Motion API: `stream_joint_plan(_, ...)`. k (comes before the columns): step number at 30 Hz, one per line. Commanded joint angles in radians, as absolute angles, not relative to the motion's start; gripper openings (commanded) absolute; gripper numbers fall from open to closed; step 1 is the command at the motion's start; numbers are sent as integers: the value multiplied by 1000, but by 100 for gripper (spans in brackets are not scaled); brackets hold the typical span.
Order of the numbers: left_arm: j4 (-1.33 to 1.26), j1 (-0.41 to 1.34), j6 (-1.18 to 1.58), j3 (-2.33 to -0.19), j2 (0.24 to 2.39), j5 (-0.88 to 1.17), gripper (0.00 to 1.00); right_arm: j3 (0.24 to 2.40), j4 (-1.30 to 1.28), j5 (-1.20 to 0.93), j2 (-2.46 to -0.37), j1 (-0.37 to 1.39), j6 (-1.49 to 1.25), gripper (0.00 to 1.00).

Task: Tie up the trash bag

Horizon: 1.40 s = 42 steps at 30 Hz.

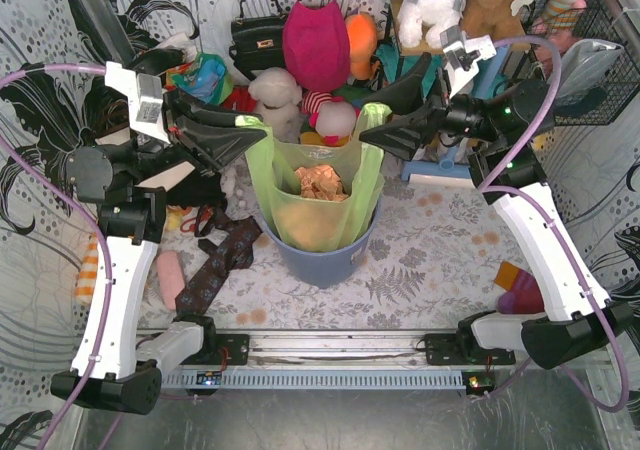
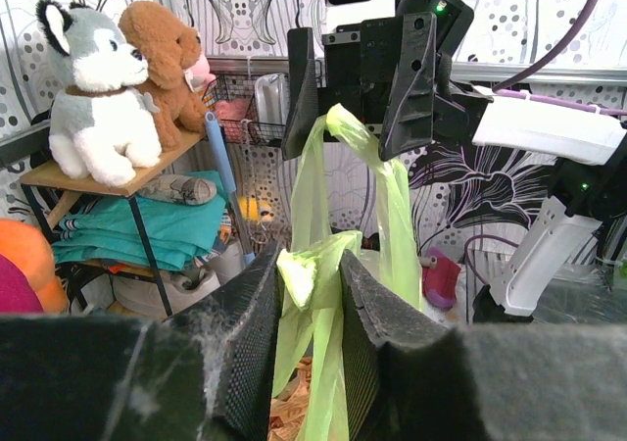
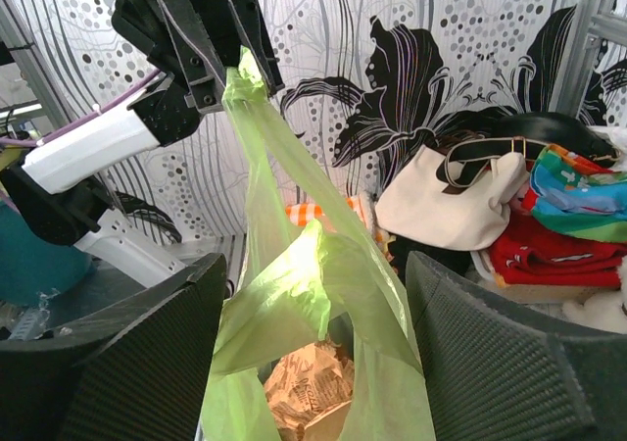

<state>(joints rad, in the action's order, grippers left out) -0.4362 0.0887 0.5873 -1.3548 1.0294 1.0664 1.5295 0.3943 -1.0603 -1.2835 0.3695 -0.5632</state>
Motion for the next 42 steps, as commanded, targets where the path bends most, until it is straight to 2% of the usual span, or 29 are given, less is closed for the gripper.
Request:
stream_joint_plan(1, -496, 83, 612, -1340, 1017, 1063, 36, 1558, 365, -1038, -1273, 396, -515, 74)
stream_joint_plan(4, -507, 83, 622, -1331, 1013, 1062, 35, 1567, 331, -1030, -1283, 416, -489, 79)
stream_joint_plan(6, -513, 83, 628, -1326, 1012, 1057, 35, 1570, 315, -1023, -1288, 430, -474, 78)
stream_joint_plan(8, -522, 83, 635, -1325, 1015, 1056, 35, 1566, 309, -1014, -1289, 437, -462, 65)
stream_joint_plan(10, -536, 83, 648, -1325, 1016, 1058, 32, 1560, 308, -1012, -1285, 438, -455, 44)
stream_joint_plan(12, -557, 83, 666, -1320, 1018, 1056, 27, 1556, 308, -1001, -1276, 438, -450, 27)
stream_joint_plan(15, -577, 83, 685, -1320, 1021, 1054, 20, 1557, 310, -980, -1259, 439, -448, 8)
stream_joint_plan(17, -578, 83, 688, -1321, 1020, 1050, 16, 1553, 318, -955, -1249, 439, -447, 0)
stream_joint_plan(24, -529, 83, 653, -1358, 1022, 976, 2, 1586, 361, -896, -1256, 438, -435, 0)
stream_joint_plan(30, -478, 83, 613, -1435, 1040, 893, 0, 1754, 365, -891, -1326, 439, -454, 0)
stream_joint_plan(33, -490, 83, 620, -1361, 1015, 909, 0, 1670, 370, -896, -1289, 439, -454, 0)
stream_joint_plan(38, -699, 83, 741, -1120, 940, 977, 0, 1404, 420, -852, -1173, 438, -452, 0)
stream_joint_plan(42, -732, 83, 774, -1189, 966, 1019, 0, 1455, 393, -853, -1188, 439, -453, 0)
